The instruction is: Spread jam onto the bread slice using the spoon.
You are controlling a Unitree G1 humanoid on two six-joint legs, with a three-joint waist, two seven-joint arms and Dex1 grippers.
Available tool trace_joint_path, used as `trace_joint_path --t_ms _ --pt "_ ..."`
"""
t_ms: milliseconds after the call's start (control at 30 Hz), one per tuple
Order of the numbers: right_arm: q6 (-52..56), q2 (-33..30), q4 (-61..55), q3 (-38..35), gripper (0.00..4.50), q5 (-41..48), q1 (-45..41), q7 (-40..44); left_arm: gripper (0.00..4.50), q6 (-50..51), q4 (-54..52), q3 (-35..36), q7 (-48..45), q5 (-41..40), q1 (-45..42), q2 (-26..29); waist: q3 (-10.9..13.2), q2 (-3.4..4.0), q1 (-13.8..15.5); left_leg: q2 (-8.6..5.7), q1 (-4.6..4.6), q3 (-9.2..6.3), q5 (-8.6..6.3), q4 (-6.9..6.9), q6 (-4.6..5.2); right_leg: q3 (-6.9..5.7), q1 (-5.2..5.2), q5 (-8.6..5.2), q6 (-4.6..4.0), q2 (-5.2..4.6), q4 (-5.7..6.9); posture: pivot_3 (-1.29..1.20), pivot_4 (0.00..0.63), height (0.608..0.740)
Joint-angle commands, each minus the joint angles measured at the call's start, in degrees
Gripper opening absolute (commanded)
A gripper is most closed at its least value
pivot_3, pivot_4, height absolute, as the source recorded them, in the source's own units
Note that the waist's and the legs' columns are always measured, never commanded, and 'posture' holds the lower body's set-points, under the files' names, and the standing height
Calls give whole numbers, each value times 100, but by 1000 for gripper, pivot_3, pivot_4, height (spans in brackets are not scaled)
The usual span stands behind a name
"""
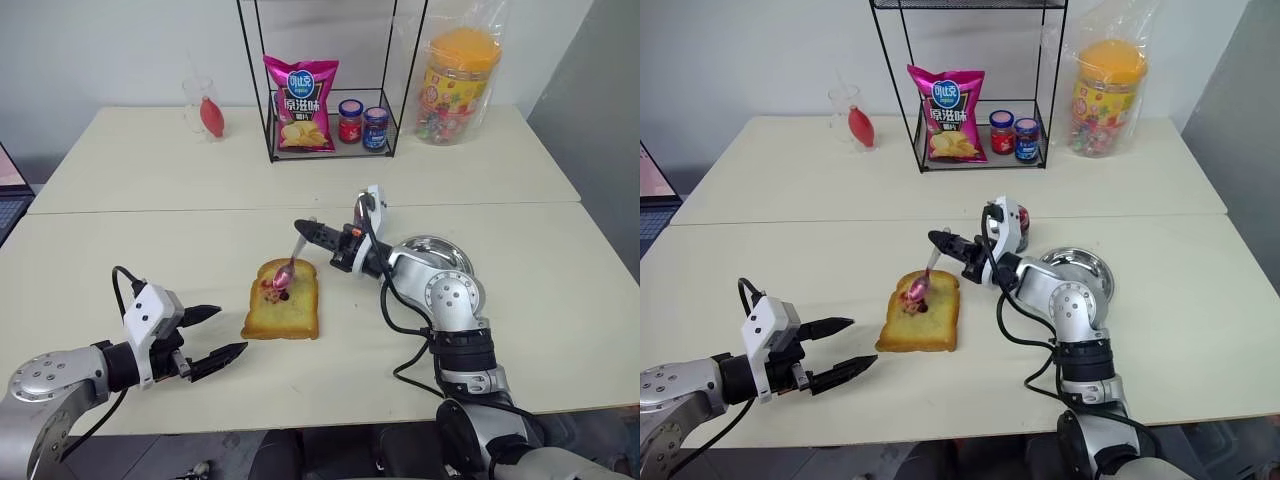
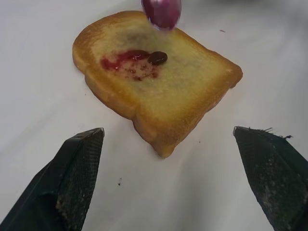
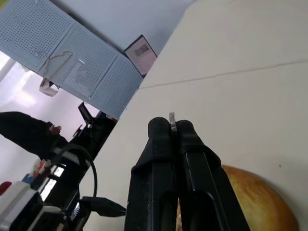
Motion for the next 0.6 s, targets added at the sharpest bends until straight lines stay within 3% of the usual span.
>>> trace_joint_path --t_ms 33,367,600 --pt "-273 35 145 134 28 -182 18 188 4500 -79 -99 -4 -38 -8 -23 72 0 0 -1 0 0 0 0 0 0 0 0 0 0 0 0 0 150 740" --pt "-974 -64 846 520 28 -917 71 564 4500 -103 -141 -57 -45 5 -25 92 -1 -1 -1 0 2 0 0 0 0 0 1 0 0 0 0 0 150 740" --pt "-1389 26 1362 386 28 -1087 -196 674 4500 -195 -100 -179 -111 63 -60 129 -1 -2 -2 -1 9 1 0 2 0 1 7 0 0 0 1 0 150 740"
